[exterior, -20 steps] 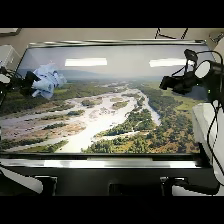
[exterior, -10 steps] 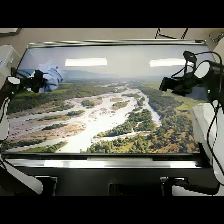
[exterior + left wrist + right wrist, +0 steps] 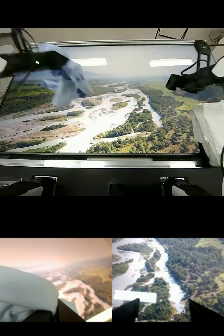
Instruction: Fold the clothes and pants, and hang the long-sleeved shirts on hangers.
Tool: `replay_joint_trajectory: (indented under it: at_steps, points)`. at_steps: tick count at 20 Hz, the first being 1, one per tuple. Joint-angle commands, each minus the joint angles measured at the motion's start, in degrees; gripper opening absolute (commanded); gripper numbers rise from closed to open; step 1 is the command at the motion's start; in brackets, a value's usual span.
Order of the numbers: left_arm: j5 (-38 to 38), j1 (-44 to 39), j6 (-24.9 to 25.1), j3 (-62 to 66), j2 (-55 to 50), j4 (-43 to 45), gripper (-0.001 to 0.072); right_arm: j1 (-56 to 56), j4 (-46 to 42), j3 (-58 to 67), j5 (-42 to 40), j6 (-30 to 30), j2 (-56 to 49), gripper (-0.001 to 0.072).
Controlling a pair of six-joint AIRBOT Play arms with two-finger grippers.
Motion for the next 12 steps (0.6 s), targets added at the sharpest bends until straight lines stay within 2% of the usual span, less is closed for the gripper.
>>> replay_joint_trajectory:
  at_steps: [1, 4, 7, 8, 9, 10, 12]
  points:
    - [1.4, -16.1, -4.9, -10.9, 5.7, 1.5, 0.0023, 0.0, -0.2, 0.0, 2.5, -0.2, 6.1, 0.0678]
    - [14.6, -31.5, -11.8, -18.7, 0.0, 1.5, 0.0023, 0.0, -0.8, 0.0, 2.6, -0.2, 10.8, 0.0678]
    - [20.4, -42.2, -16.3, -18.0, -9.7, -1.1, 0.0025, 0.0, -3.3, 0.0, 2.8, 2.1, 13.6, 0.0678]
    - [20.0, -43.6, -16.5, -16.8, -12.2, -2.9, 0.0144, 0.0, -3.7, 0.0, 3.5, 3.6, 13.8, 0.0678]
    - [17.8, -44.0, -16.5, -15.1, -14.0, -4.4, 0.0547, 0.0, -3.7, 0.0, 4.6, 4.5, 13.6, 0.0678]
    - [13.7, -43.0, -16.4, -13.0, -14.7, -4.3, 0.0706, 0.0, -3.4, 0.0, 5.7, 4.7, 13.2, 0.0679]
    - [-0.7, -37.2, -15.8, -8.6, -13.9, 2.0, 0.0713, 0.0, -2.0, 0.0, 9.9, 4.8, 11.1, 0.0681]
